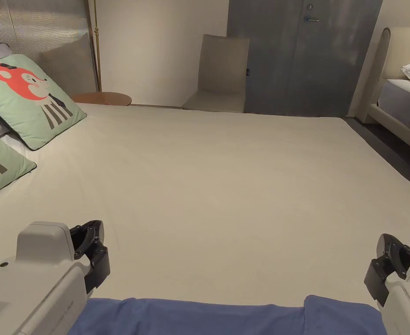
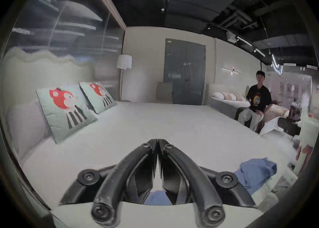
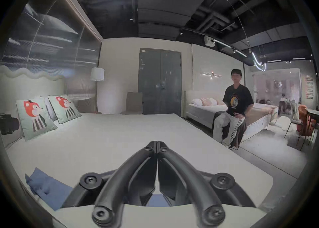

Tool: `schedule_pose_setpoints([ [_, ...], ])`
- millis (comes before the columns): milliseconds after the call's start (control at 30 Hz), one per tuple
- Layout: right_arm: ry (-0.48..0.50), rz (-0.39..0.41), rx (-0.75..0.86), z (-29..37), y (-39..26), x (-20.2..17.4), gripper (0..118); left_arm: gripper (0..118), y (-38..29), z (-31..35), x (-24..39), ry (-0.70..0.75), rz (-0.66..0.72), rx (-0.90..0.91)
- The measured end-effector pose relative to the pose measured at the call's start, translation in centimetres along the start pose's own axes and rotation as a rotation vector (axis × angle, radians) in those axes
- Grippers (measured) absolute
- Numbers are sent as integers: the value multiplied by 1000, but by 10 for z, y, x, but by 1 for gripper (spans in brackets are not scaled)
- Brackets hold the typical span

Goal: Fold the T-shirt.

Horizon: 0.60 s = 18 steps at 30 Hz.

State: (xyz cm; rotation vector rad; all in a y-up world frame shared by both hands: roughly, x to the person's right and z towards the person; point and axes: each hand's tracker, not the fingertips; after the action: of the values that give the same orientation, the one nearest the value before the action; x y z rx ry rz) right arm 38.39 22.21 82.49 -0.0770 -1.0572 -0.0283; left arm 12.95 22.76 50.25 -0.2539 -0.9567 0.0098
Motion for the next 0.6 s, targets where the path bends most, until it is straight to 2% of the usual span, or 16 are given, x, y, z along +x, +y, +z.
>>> schedule_pose_setpoints([
  [167,0,10,-13,-1,-1,-3,1,0,-14,-21,-71,-92,292,-170],
  [300,2,22,-40,0,-4,-8,1,2,-46,-46,-144,-205,566,-401],
  [333,2,28,-46,-1,-5,-10,1,12,-54,-51,-158,-244,615,-455],
  [400,5,44,-62,-1,-6,-14,1,75,-72,-58,-176,-279,659,-556],
  [433,6,51,-68,0,-7,-16,1,99,-80,-61,-182,-278,635,-585],
  [467,6,60,-73,0,-8,-18,1,111,-87,-64,-186,-268,613,-606],
  [533,9,76,-83,0,-9,-23,1,110,-97,-64,-188,-280,644,-607],
  [600,16,89,-93,1,-11,-29,1,110,-111,-72,-194,-323,765,-643],
])
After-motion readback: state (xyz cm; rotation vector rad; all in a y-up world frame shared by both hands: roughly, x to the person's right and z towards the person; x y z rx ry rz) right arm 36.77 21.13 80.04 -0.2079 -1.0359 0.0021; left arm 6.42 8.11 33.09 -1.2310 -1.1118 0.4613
